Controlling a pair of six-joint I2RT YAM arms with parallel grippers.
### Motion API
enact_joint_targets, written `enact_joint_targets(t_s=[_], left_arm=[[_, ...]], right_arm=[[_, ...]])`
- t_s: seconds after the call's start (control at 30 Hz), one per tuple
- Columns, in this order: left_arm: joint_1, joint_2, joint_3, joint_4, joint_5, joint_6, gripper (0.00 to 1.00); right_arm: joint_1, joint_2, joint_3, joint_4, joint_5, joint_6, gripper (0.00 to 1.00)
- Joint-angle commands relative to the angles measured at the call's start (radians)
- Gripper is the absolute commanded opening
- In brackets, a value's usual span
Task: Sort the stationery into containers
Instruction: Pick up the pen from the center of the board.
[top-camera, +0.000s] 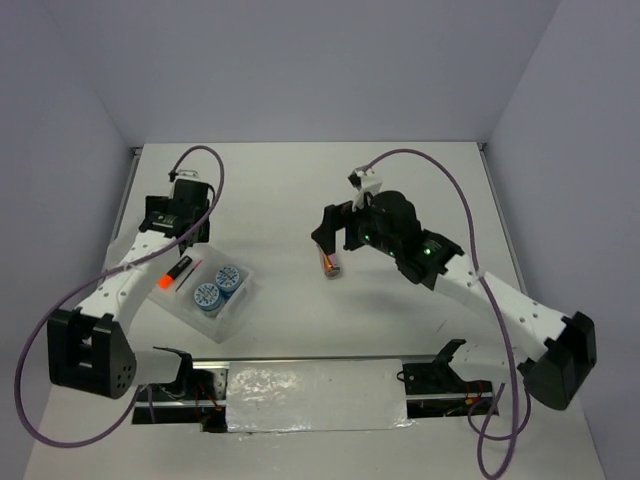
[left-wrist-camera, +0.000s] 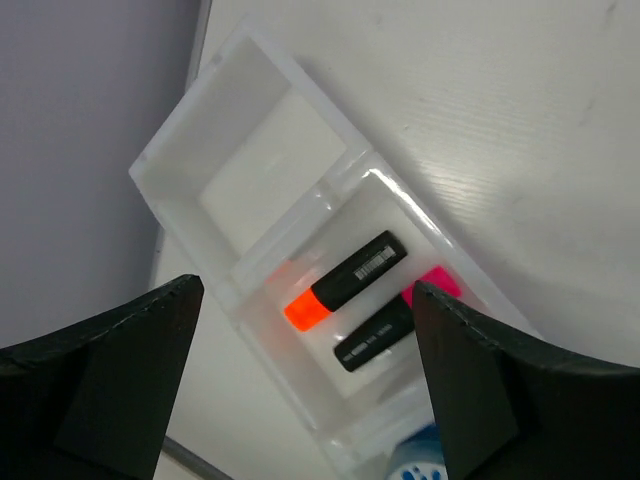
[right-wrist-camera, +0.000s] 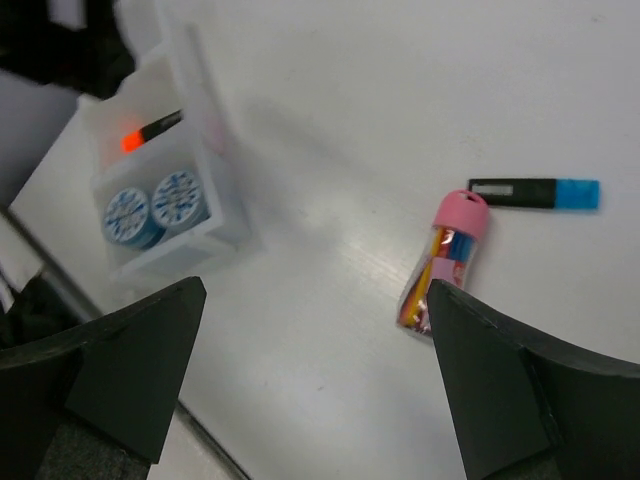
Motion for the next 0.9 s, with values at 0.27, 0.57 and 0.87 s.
enact_joint_targets(t_s=[0.27, 0.57, 0.87], left_arm=[[0.005, -0.546, -0.12, 0.026, 0.266, -0.229, 0.99], [-0.005, -0.632, -0.177, 0.068, 0.394, -0.186, 0.99], [-0.005, -0.62, -0.177, 0.086, 0.465, -0.167, 0.99]], right_arm=[[-0.137, 0.568, 0.482, -0.501, 0.428, 0.447, 1.0], [-0.186, 0.957, 0.758, -0.622, 0.399, 0.74, 0.91], [-0.191, 1.129, 0.933, -0.713, 0.397, 0.8, 0.81]])
